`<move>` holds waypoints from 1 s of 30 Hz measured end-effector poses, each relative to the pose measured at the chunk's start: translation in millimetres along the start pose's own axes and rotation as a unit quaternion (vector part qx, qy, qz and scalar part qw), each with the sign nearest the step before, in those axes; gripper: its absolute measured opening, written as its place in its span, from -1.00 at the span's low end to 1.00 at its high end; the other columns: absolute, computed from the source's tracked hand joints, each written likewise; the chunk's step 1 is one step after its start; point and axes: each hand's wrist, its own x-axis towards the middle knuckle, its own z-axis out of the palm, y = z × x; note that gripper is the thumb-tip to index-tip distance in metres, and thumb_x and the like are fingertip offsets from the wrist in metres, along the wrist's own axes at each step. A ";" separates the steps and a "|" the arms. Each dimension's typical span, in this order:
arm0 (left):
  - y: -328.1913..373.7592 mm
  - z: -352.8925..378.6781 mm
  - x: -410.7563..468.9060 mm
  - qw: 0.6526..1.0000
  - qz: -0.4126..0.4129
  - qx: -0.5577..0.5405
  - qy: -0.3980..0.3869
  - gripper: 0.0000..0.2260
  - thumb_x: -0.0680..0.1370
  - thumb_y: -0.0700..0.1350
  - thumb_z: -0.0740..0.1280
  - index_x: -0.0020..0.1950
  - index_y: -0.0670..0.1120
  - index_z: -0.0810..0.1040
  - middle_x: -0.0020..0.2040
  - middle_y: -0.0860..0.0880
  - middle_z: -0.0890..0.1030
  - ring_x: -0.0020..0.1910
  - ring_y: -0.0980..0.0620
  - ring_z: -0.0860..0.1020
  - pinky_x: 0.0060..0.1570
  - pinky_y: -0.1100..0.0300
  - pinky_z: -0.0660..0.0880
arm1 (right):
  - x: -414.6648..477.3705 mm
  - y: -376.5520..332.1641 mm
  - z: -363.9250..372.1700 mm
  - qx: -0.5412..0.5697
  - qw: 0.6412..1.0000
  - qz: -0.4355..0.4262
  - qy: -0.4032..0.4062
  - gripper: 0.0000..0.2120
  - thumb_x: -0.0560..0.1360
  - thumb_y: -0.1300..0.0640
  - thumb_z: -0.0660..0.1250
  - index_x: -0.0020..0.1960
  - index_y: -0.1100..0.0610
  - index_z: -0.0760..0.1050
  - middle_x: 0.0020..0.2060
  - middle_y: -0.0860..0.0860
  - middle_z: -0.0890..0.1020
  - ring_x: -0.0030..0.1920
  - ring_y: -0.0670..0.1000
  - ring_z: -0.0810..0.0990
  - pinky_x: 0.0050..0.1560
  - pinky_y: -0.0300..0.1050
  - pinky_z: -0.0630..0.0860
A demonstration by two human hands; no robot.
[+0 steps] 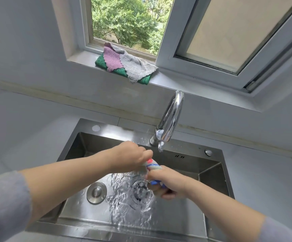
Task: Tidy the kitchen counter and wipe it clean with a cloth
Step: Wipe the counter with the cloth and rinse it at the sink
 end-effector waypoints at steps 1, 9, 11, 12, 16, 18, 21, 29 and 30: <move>-1.8 1.3 0.0 1.000 -0.004 -0.003 0.008 -0.43 0.08 -0.11 0.60 -0.18 -0.07 0.25 -0.52 0.05 0.43 -0.68 0.03 0.36 -0.60 0.35 0.05 | -0.8 -2.7 -1.5 -0.004 1.000 0.000 0.004 -0.73 0.47 0.17 0.21 -0.31 0.02 0.17 -0.49 -0.03 0.17 -0.56 -0.10 0.07 -0.57 -0.42 0.06; -26.7 -23.0 -12.1 0.925 -0.212 -0.263 -0.172 -0.76 0.54 0.13 0.31 0.00 -0.02 0.40 -0.17 0.03 0.52 -0.22 -0.03 0.48 -0.26 0.15 0.36 | -2.2 -40.0 -12.2 -0.365 0.905 -0.064 0.210 -0.46 0.24 -0.40 0.39 -0.09 0.04 0.47 -0.24 -0.09 0.55 -0.28 -0.09 0.51 -0.29 -0.15 0.40; -45.9 -30.7 -25.5 0.866 -0.259 -0.385 -0.185 -0.82 0.51 0.09 0.38 -0.10 0.06 0.41 -0.21 0.10 0.51 -0.21 0.00 0.54 -0.31 0.26 0.39 | -0.9 -51.5 -7.2 -0.325 0.916 -0.088 0.220 -0.55 0.37 -0.40 0.27 -0.09 -0.02 0.46 -0.20 -0.11 0.55 -0.19 -0.11 0.55 -0.19 -0.13 0.47; -55.7 -36.7 -32.2 0.827 -0.283 -0.449 -0.185 -0.82 0.50 0.06 0.41 -0.12 0.06 0.43 -0.23 0.10 0.53 -0.22 0.02 0.57 -0.33 0.33 0.41 | 3.0 -56.4 -5.0 -0.299 0.921 -0.101 0.227 -0.63 0.45 -0.32 0.22 -0.12 -0.02 0.45 -0.21 -0.10 0.55 -0.17 -0.09 0.57 -0.11 -0.09 0.52; -84.6 -54.4 -49.6 0.643 -0.338 -0.674 -0.135 -0.87 0.51 -0.05 0.42 -0.01 -0.07 0.60 -0.22 0.05 0.65 -0.21 0.10 0.62 -0.19 0.25 0.57 | 29.1 -58.2 4.2 -0.187 0.938 -0.135 0.260 -0.85 0.44 -0.02 0.35 -0.11 0.01 0.41 -0.21 -0.06 0.59 -0.20 -0.09 0.56 -0.09 -0.14 0.52; -97.8 -57.5 -56.0 0.613 -0.340 -0.703 -0.115 -0.69 0.49 0.08 0.42 0.12 -0.08 0.64 -0.01 -0.04 0.67 -0.03 0.07 0.61 0.04 0.16 0.55 | 38.1 -66.1 11.6 -0.121 0.943 -0.158 0.266 -0.77 0.36 -0.01 0.40 -0.11 0.06 0.42 -0.20 -0.03 0.55 -0.22 -0.08 0.50 -0.21 -0.21 0.45; -113.7 -54.2 -56.3 0.601 -0.355 -0.713 -0.070 -0.55 0.47 0.19 0.35 0.20 -0.08 0.61 0.15 -0.13 0.64 0.09 0.01 0.59 0.10 0.17 0.49 | 49.5 -93.3 16.8 -0.060 0.927 -0.191 0.316 -0.71 0.16 -0.02 0.36 -0.20 0.07 0.38 -0.32 -0.04 0.49 -0.31 -0.05 0.45 -0.30 -0.23 0.38; -197.1 -77.7 13.2 0.559 -0.491 -0.636 0.205 -0.48 0.35 0.20 0.45 0.08 -0.18 0.53 0.00 -0.13 0.60 -0.14 0.00 0.60 -0.19 0.12 0.59 | 80.7 -222.7 -26.3 0.120 0.870 -0.284 0.384 -0.55 0.12 0.16 0.39 -0.03 0.26 0.42 -0.28 0.14 0.47 -0.47 -0.11 0.45 -0.56 -0.33 0.31; -210.7 -82.8 22.3 0.580 -0.511 -0.597 0.217 -0.40 0.30 0.24 0.44 0.15 -0.16 0.53 0.08 -0.13 0.60 -0.06 -0.02 0.60 -0.11 0.09 0.59 | 81.4 -239.5 -35.4 0.121 0.864 -0.296 0.390 -0.46 0.19 0.13 0.46 0.12 0.22 0.39 -0.13 0.13 0.52 -0.33 -0.07 0.52 -0.47 -0.30 0.38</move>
